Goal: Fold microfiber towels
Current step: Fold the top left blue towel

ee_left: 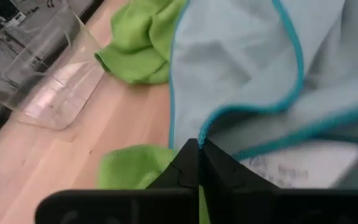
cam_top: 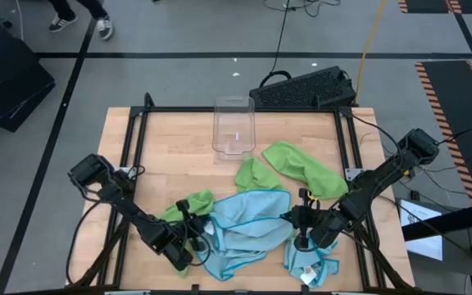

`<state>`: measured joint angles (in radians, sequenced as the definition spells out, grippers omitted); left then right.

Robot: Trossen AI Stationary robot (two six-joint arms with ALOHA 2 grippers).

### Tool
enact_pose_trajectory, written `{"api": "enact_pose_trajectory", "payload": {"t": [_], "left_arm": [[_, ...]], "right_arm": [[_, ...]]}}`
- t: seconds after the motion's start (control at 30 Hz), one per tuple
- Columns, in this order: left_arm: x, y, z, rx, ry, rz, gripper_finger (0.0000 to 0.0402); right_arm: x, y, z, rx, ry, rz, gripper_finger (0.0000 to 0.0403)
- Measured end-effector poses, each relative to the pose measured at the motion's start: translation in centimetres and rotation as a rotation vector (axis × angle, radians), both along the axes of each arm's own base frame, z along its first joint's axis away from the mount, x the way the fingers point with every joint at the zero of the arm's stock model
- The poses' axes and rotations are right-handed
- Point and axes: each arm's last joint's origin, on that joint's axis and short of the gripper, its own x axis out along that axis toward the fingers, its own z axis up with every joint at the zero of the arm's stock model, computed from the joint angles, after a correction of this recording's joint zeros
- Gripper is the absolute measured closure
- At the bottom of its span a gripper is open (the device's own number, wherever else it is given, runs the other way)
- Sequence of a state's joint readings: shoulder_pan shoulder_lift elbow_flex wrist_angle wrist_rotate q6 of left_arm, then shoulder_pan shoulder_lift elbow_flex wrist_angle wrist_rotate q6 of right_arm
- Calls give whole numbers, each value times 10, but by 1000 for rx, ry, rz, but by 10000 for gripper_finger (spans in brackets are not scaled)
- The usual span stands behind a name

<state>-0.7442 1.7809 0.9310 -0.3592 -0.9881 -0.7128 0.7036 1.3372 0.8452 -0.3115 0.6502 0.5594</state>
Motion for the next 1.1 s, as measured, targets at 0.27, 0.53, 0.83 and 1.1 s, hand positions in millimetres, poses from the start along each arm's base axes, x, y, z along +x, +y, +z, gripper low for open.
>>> {"api": "enact_pose_trajectory", "payload": {"t": [0.27,0.53,0.83,1.1], "left_arm": [[-9,10,72,154,-156,-28,398],[-23,65,147,154,-252,40,399],[-44,132,227,65,-524,2,400],[-56,116,231,-105,-539,-331,400]], "right_arm": [[1,-22,38,-32,-161,42,399],[-17,-72,99,-89,-416,69,399],[-57,-130,163,-142,-820,9,399],[-62,-124,155,179,-697,253,399]]}}
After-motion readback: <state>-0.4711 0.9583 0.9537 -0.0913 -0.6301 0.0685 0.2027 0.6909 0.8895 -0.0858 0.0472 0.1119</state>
